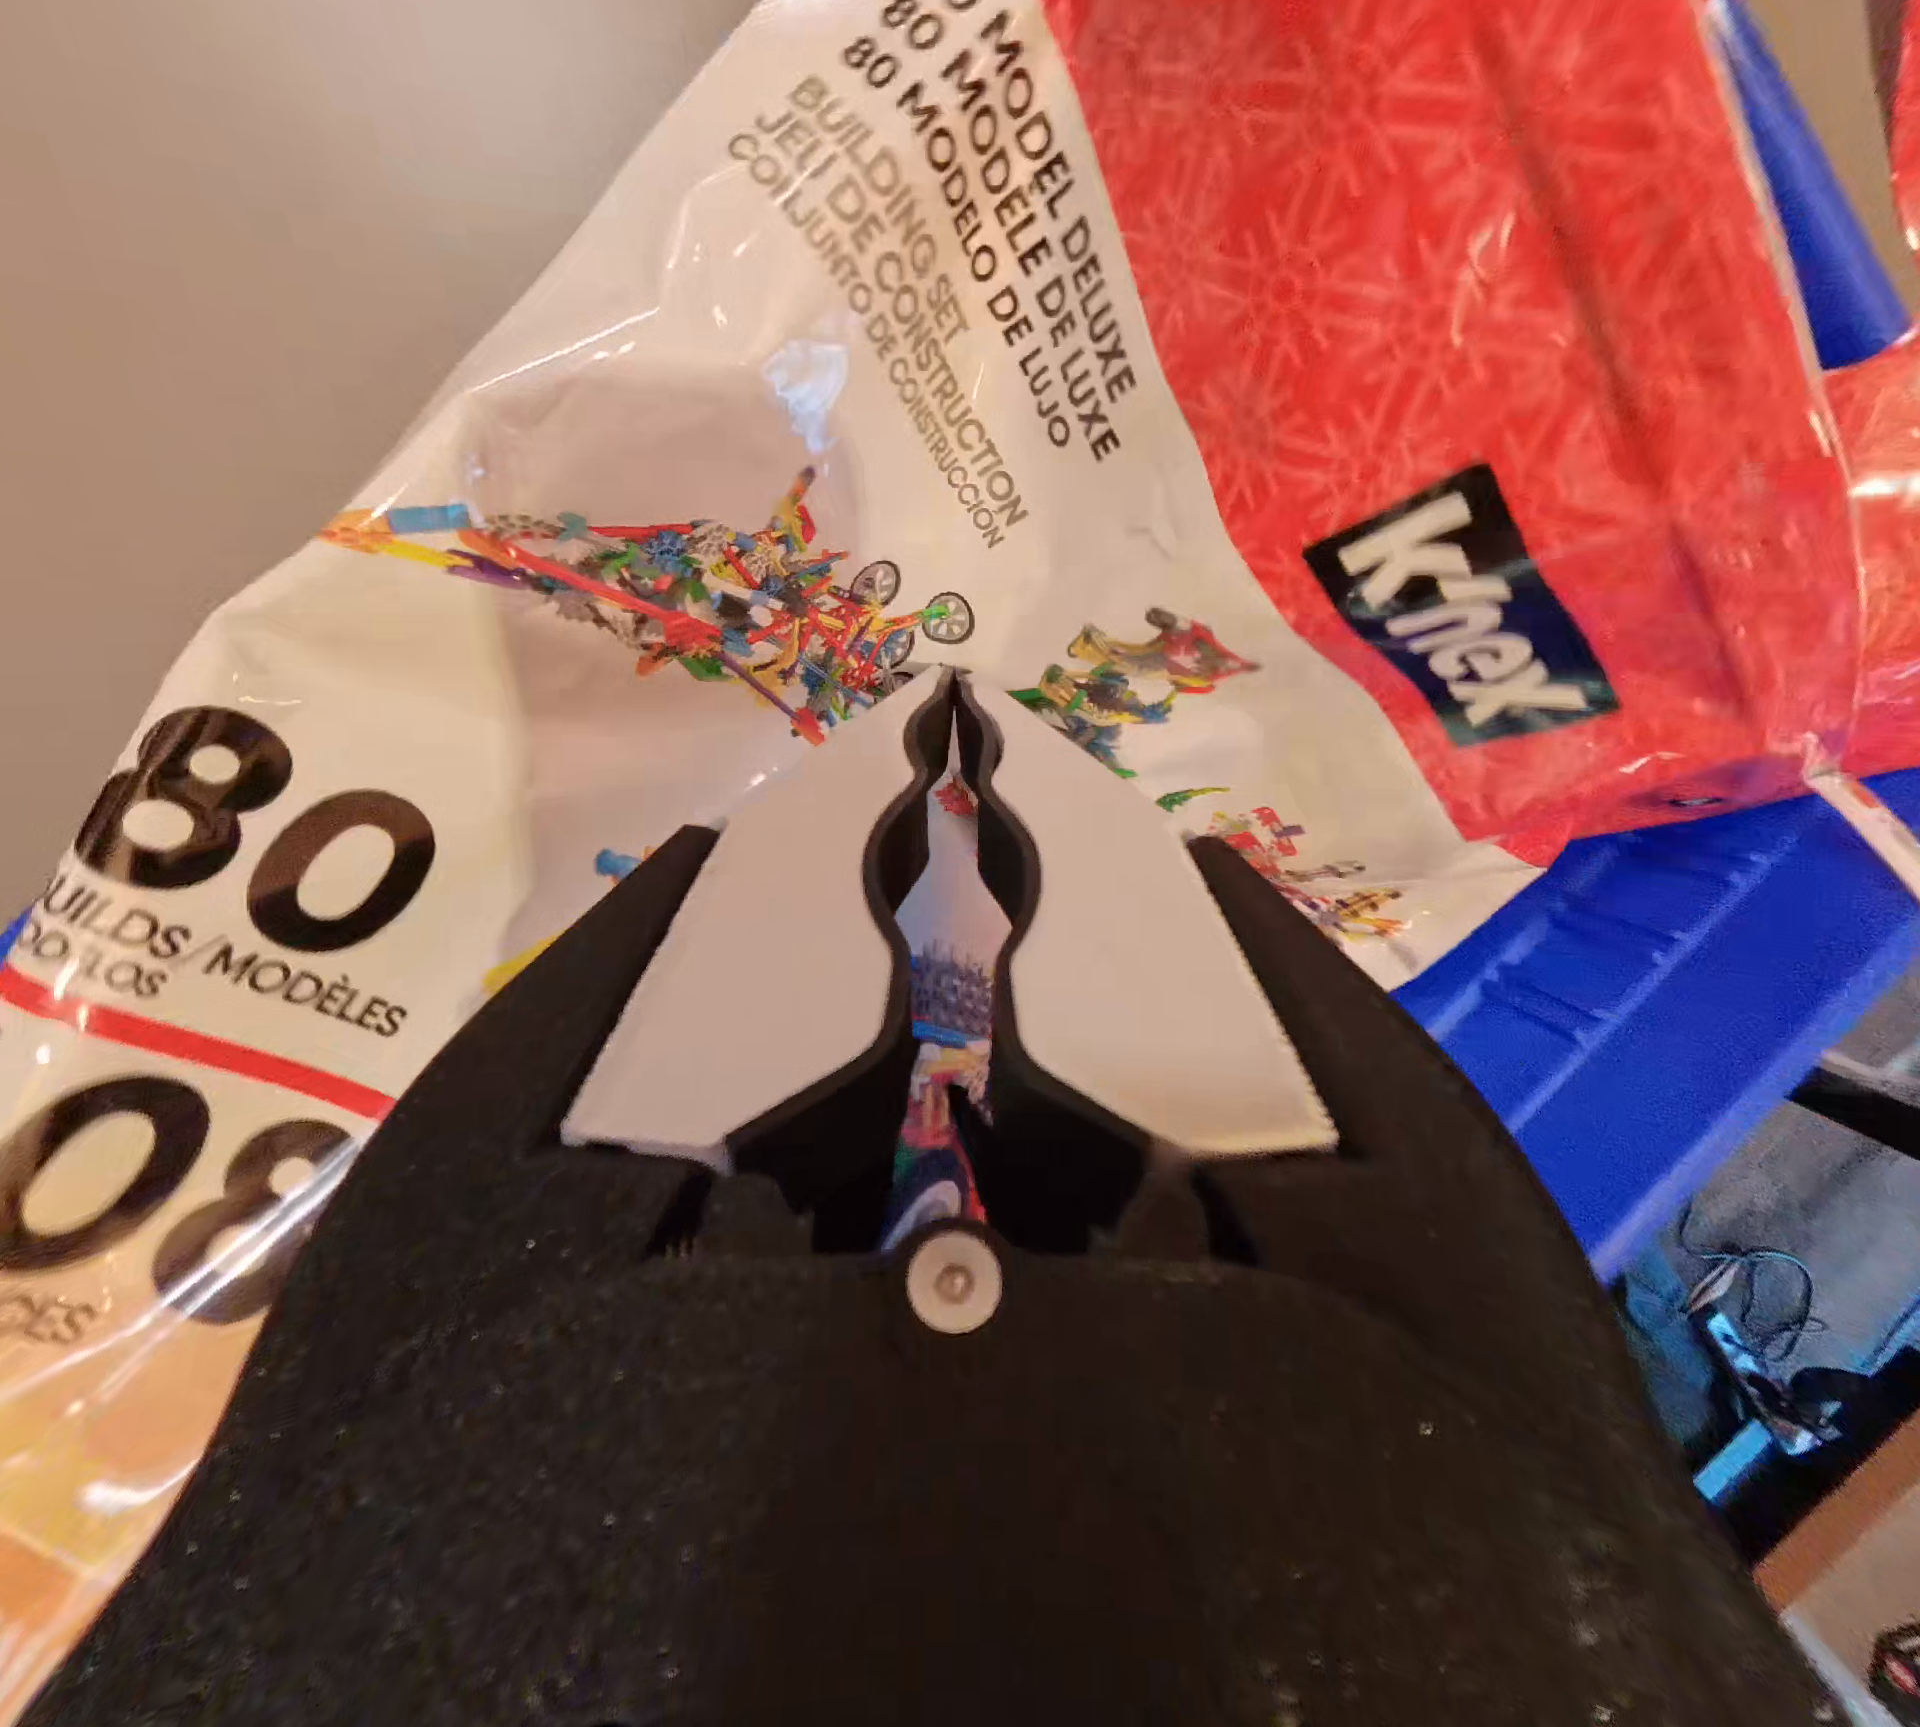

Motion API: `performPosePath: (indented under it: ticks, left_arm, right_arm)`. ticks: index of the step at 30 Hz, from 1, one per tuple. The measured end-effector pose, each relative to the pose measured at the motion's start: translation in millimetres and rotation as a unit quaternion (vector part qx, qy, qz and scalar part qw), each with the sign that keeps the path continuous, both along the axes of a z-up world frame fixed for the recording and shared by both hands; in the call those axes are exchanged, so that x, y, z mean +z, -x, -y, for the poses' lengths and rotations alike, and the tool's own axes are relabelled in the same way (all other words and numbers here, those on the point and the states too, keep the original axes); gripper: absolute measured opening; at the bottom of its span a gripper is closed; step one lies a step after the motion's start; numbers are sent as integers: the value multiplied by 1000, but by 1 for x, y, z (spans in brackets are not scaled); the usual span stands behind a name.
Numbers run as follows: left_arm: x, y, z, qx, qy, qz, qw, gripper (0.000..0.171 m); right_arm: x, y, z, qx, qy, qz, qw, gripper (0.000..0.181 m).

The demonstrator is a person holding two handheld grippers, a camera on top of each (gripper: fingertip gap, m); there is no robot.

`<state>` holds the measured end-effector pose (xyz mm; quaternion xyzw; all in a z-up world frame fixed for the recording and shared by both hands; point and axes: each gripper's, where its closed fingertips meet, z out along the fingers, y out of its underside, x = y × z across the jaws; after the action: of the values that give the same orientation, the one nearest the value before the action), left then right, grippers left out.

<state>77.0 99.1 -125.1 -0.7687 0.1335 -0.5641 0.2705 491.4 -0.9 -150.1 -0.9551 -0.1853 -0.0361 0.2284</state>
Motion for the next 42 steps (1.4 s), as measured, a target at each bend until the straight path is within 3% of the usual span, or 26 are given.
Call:
performPosePath:
  ticks: [5,10,12,15,17,20,22,25,29,32,36,39,42]
  left_arm:
    - [-2,-1,3,-5,-17,-21,1000,23]
    - [8,4,0,1,-71,-67,995,50]
    - [19,7,-3,10,-94,-85,992,68]
    - [56,-2,-4,15,-173,-111,978,75]
    - [86,-38,11,-36,-215,-96,971,74]
    - [104,-118,48,-149,-186,-36,970,74]
    - [95,-172,74,-219,-116,6,969,74]
    - [66,-238,95,-273,-42,25,961,73]
    - [41,-300,87,-271,51,54,960,74]
    - [35,-329,78,-260,53,58,963,61]
    - [43,-349,82,-273,29,72,959,0]
    - [66,-348,85,-276,-25,97,956,0]
    - [106,-336,92,-300,-83,143,940,0]
  right_arm:
    - [-4,3,-3,-35,-5,-70,997,0]
    - [35,5,3,-51,-54,-113,991,2]
    - [52,0,8,-59,-77,-113,989,6]
    - [74,-13,22,-84,-106,-117,984,21]
    - [80,-26,37,-108,-116,-113,981,22]
    - [80,-48,65,-161,-119,-114,973,34]
    - [81,-55,84,-199,-137,-137,961,45]
    - [74,-58,110,-238,-148,-184,942,44]
    - [64,-51,138,-258,-154,-203,932,43]
    - [57,-42,150,-268,-158,-219,925,43]
    - [45,-34,160,-274,-158,-243,917,43]
    - [52,-35,164,-271,-182,-241,914,43]
    - [78,-34,160,-248,-229,-249,908,43]
